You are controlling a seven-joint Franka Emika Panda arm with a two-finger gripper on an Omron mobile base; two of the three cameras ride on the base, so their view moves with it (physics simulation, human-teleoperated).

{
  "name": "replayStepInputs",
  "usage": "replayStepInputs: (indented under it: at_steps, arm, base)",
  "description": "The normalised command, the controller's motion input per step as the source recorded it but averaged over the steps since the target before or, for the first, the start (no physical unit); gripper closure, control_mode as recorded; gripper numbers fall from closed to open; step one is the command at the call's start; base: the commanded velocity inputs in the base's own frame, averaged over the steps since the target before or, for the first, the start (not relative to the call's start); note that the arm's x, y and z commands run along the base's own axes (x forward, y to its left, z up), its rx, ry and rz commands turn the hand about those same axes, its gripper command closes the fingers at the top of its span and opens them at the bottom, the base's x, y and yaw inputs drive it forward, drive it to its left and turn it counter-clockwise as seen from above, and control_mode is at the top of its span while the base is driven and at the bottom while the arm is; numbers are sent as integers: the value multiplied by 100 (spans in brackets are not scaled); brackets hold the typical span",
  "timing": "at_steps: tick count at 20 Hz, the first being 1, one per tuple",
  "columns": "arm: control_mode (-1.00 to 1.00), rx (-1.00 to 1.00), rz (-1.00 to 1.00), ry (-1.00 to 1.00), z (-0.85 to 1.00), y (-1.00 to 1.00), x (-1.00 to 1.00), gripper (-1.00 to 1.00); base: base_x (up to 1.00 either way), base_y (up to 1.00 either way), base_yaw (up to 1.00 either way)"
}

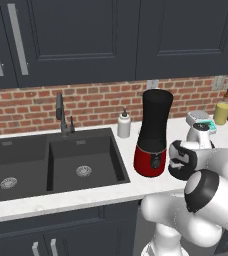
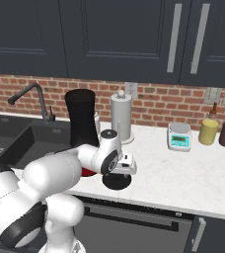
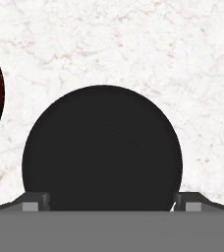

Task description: Close the lid blender by securely placing the lid on top.

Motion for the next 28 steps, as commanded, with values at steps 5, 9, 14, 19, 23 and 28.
replayStepInputs:
  at_steps: [5, 9, 14, 19, 23, 28]
  arm:
    - [-100, 0, 0, 0, 0, 0, 0, -100]
    - [-100, 0, 0, 0, -1, 0, 0, -100]
    - [-100, 0, 0, 0, -5, 0, 0, -100]
    - [-100, 0, 0, 0, -7, 0, 0, -100]
    - [-100, 0, 0, 0, -11, 0, 0, -100]
    - [-100, 0, 0, 0, -7, 0, 0, -100]
  base:
    - [0, 0, 0]
    - [0, 0, 0]
    - [0, 0, 0]
    - [0, 0, 0]
    - [0, 0, 0]
    - [0, 0, 0]
